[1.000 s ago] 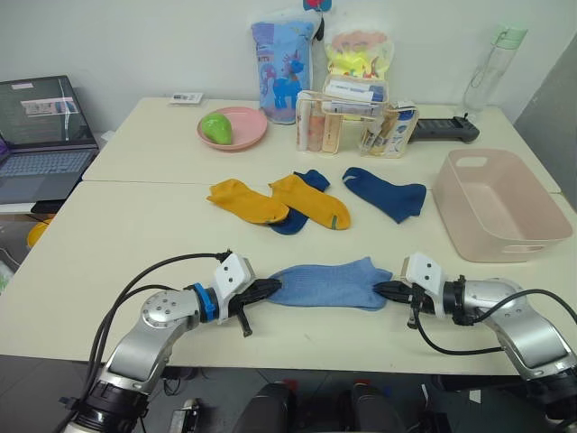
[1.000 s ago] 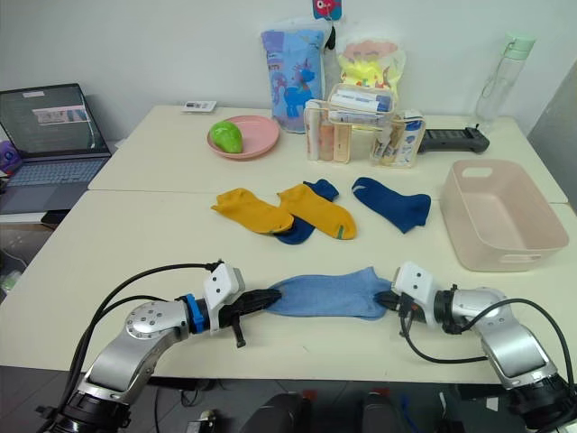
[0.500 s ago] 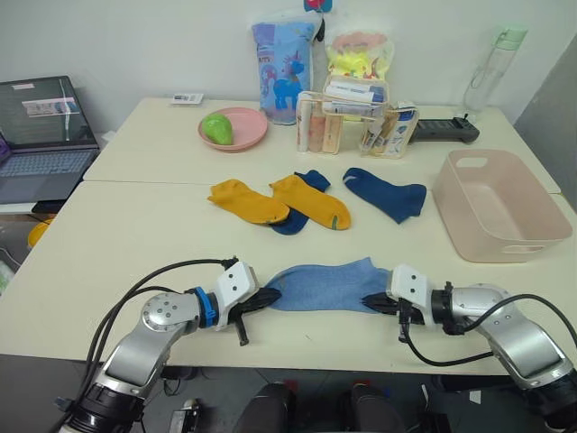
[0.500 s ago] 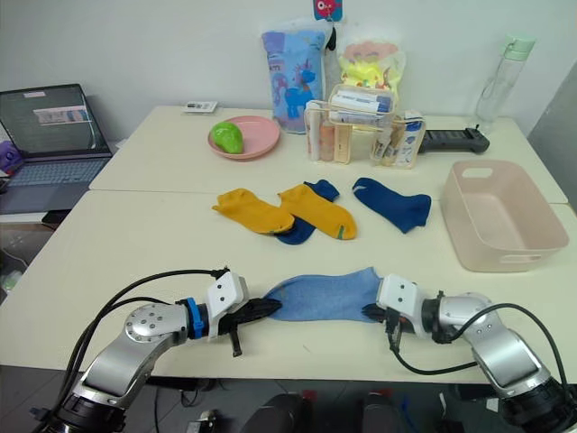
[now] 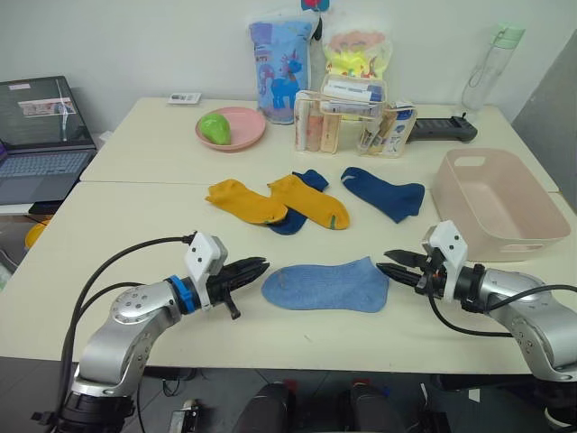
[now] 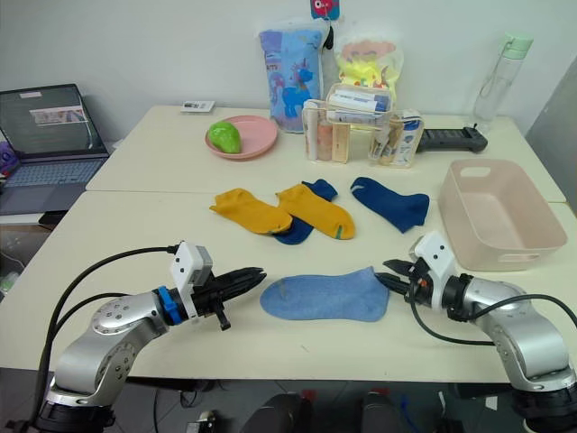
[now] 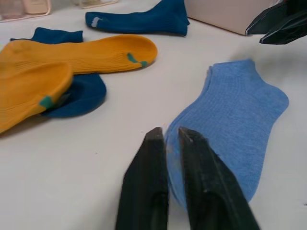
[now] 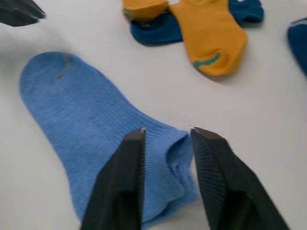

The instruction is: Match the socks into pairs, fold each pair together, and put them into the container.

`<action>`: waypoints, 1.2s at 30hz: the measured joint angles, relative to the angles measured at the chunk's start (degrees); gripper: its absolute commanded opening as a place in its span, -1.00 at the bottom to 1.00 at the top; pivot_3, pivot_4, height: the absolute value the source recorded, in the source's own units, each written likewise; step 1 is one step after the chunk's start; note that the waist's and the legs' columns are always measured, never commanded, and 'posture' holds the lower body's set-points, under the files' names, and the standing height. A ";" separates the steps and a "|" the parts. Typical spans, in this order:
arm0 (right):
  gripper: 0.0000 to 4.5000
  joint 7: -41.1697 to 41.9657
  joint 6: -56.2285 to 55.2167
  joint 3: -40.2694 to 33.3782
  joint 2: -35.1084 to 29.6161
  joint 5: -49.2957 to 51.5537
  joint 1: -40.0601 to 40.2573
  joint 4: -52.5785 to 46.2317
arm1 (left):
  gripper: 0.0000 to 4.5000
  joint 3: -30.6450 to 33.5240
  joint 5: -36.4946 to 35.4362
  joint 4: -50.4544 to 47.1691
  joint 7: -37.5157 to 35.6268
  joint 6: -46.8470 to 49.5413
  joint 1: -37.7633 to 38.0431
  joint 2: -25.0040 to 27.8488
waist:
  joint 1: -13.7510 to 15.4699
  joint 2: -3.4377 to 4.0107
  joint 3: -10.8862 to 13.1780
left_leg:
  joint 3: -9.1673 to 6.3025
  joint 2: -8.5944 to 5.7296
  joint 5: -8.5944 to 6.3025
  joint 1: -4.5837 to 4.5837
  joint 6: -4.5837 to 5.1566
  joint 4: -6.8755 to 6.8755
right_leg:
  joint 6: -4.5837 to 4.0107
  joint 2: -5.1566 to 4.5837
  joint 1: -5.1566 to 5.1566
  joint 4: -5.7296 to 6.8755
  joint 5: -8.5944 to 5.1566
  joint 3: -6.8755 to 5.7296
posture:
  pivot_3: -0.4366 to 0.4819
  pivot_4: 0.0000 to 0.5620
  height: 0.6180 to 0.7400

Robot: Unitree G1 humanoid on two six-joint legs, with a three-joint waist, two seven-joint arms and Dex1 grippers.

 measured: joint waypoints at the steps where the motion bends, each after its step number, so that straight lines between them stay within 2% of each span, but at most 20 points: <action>1: 0.32 -0.26 -0.15 0.35 -0.21 -0.84 -0.03 0.93 | -0.19 0.30 -0.24 -0.35 0.04 0.33 0.00 0.02 | 0.00 0.00 0.00 | 0.00 0.00 0.00 0.00 0.00 0.00 | 0.00 0.00 0.00 0.00 0.00 0.00 | -0.05 -0.47 1.00; 2: 0.47 -0.31 -0.57 1.45 -0.79 -2.07 -0.12 2.09 | -0.04 0.46 -0.63 -0.65 0.07 0.63 -0.08 0.09 | -0.01 0.00 0.00 | 0.01 0.00 0.00 0.00 0.00 0.00 | 0.00 -0.01 0.00 0.00 0.00 0.01 | -0.05 -0.47 1.00; 4: 0.48 -0.31 -1.08 3.73 -0.85 -3.82 -0.54 3.63 | 0.24 0.41 -0.69 -0.96 0.26 0.80 -0.54 0.09 | -0.01 0.01 0.01 | 0.00 0.00 0.00 0.00 0.00 -0.01 | 0.00 0.00 -0.01 0.01 0.00 0.00 | -0.05 -0.47 1.00; 11: 0.48 -0.27 -0.21 7.18 0.59 -4.98 -1.52 6.06 | 0.24 -0.68 -0.06 -1.43 0.98 0.54 -0.92 0.07 | -0.04 0.01 0.01 | 0.02 0.00 0.00 0.00 0.00 -0.01 | -0.01 0.00 0.00 0.00 0.00 0.02 | -0.05 -0.47 1.00; 14: 0.24 -0.05 1.50 7.13 0.65 -3.98 -1.55 6.05 | 0.26 -1.03 -0.07 -2.11 0.94 0.54 -0.61 0.08 | -0.04 0.01 0.01 | 0.02 0.00 0.00 0.00 0.00 -0.01 | -0.01 0.00 0.00 0.00 0.00 0.02 | -0.05 -0.47 1.00; 18: -0.36 -0.15 6.21 5.11 1.37 -0.34 -1.78 5.72 | 0.26 -1.05 -0.08 -2.62 0.65 0.54 -0.40 0.31 | -0.04 0.02 0.01 | 0.02 0.00 0.00 0.00 0.00 -0.01 | -0.01 0.00 -0.01 0.00 0.00 0.02 | -0.05 -0.47 1.00; 21: -0.85 -0.20 8.21 3.83 1.38 1.44 -1.79 5.46 | -0.02 -1.20 -0.09 -2.69 -0.29 0.47 -0.57 0.44 | -0.03 0.01 0.01 | 0.02 0.00 0.00 0.00 0.00 -0.01 | -0.01 0.00 0.00 0.00 0.00 0.02 | -0.05 -0.47 1.00; 22: -1.00 -0.29 9.14 3.46 1.43 2.36 -1.79 5.46 | -0.17 -1.71 -0.05 -2.70 -0.53 0.29 -0.85 0.45 | -0.02 0.02 0.01 | 0.02 0.00 0.00 0.00 0.00 -0.01 | -0.01 0.00 0.00 0.00 0.00 0.02 | -0.05 -0.47 1.00; 27: -1.00 -0.76 13.76 0.71 1.37 5.92 -1.99 5.22 | -0.88 -6.61 1.76 -2.35 -3.07 -1.08 -3.37 0.47 | 0.00 0.02 0.01 | 0.02 0.00 0.00 -0.01 0.00 -0.01 | -0.01 -0.01 0.00 0.00 0.00 0.02 | -0.05 -0.47 1.00; 28: -1.00 -0.72 14.52 0.39 0.91 6.44 -2.08 5.16 | -0.95 -8.06 2.26 -1.95 -3.78 -1.55 -4.23 0.38 | 0.00 0.02 0.01 | 0.02 -0.01 0.00 -0.01 0.00 -0.01 | -0.01 -0.01 0.01 0.00 0.00 0.02 | -0.05 -0.47 1.00; 30: -1.00 -0.43 15.97 -0.34 -0.21 7.47 -2.17 4.78 | -0.95 -11.16 3.99 0.02 -4.87 -2.63 -6.65 -0.30 | 0.01 0.02 0.01 | 0.02 -0.01 0.00 -0.01 0.00 -0.01 | -0.01 -0.01 0.01 -0.01 0.00 0.01 | -0.05 -0.47 1.00; 36: -1.00 0.09 16.87 -0.61 -1.57 8.75 -2.15 4.56 | -0.95 -20.59 10.86 10.26 -6.41 -6.68 -14.23 -6.63 | 0.02 0.02 0.01 | 0.04 -0.01 0.00 -0.02 0.01 0.00 | -0.01 -0.01 0.01 0.00 0.00 0.00 | -0.05 -0.47 1.00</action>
